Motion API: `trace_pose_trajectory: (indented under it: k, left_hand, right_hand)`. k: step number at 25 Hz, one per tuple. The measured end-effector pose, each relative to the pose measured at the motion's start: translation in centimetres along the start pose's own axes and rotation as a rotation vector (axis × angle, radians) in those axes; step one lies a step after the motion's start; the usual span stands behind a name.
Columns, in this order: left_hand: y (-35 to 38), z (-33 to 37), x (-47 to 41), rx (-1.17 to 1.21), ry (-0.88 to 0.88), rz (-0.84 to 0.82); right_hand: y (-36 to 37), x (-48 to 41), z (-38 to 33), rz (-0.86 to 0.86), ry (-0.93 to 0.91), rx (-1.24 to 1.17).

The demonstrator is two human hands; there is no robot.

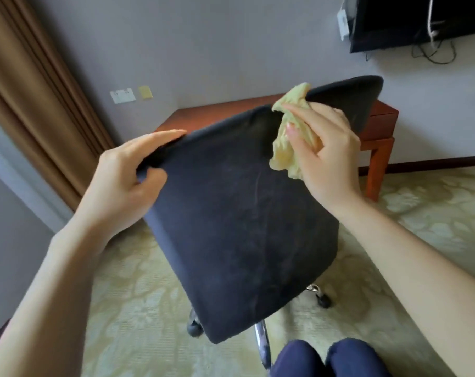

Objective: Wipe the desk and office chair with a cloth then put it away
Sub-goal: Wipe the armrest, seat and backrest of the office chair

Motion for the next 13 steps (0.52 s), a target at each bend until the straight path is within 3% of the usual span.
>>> trace_pose_trajectory:
  k: [3, 9, 13]
  left_hand:
    - [-1.4, -2.9, 1.8, -0.01, -0.027, 0.147]
    - [-2.9, -7.5, 2.6, -0.097, -0.041, 0.349]
    - [-4.2, -9.9, 2.3, -0.095, -0.065, 0.34]
  right_hand:
    - [1.1, 3.1, -1.4, 0.079, 0.049, 0.041]
    - [1.8, -0.7, -1.1, 0.392, 0.399, 0.038]
    - [5.5, -1.5, -7.1, 0.624, 0.339, 0.161]
Point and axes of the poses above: each hand's wrist, its own x-axis away from the middle knuckle, its own y-axis out of the palm, z = x × y, the point moved 4 cm from there along -x, towards the middle knuckle, and after that the axes turned 9 degrees about x, right-handed, at the moved point
